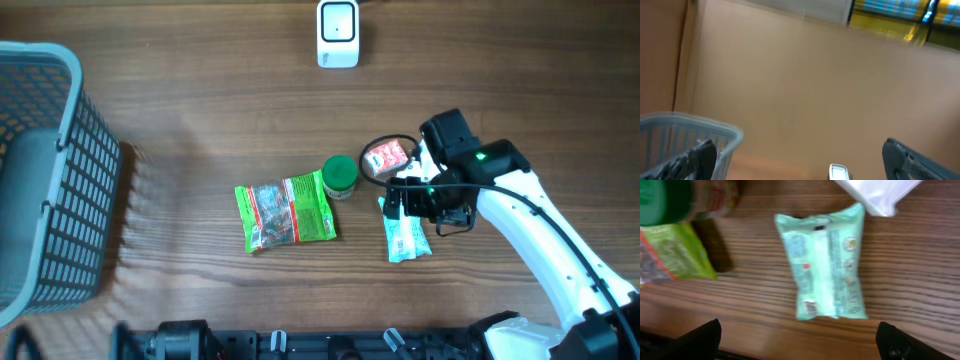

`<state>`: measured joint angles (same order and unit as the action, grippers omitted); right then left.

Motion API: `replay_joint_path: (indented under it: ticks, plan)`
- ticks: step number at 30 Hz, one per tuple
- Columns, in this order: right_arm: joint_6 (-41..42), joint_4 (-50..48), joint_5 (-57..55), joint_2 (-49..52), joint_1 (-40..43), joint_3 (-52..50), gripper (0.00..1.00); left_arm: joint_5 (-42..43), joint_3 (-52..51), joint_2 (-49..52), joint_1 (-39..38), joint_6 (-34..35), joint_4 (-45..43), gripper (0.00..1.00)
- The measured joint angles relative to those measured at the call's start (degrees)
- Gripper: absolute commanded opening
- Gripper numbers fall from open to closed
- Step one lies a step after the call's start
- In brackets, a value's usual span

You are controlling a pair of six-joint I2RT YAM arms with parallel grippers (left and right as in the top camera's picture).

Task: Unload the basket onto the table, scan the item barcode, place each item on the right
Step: 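Lift the wipes pack with the right gripper off the table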

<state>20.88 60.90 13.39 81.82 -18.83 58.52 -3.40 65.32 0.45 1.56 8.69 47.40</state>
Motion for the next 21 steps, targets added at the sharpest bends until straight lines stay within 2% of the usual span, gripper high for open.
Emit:
replay_joint_path:
  ticks: [9,18,19,21]
  plan:
    - [-7.37,-10.23,4.61,1.60,6.47,-7.65,1.00,-0.63,-20.55,0.02,0.00,0.28,-7.19,1.00]
    - [-10.73,-14.99,7.32,14.32,7.30,-7.87,0.99,-0.61,-31.39,0.00,0.00,0.26,-15.06,1.00]
    - [-10.71,-14.99,7.43,14.47,7.30,-7.80,0.97,-0.37,-33.03,0.02,0.00,0.26,-15.69,1.00]
    - [-10.71,-14.97,7.72,14.82,7.39,-7.58,0.82,1.03,-36.00,0.02,0.00,0.26,-16.52,1.00]
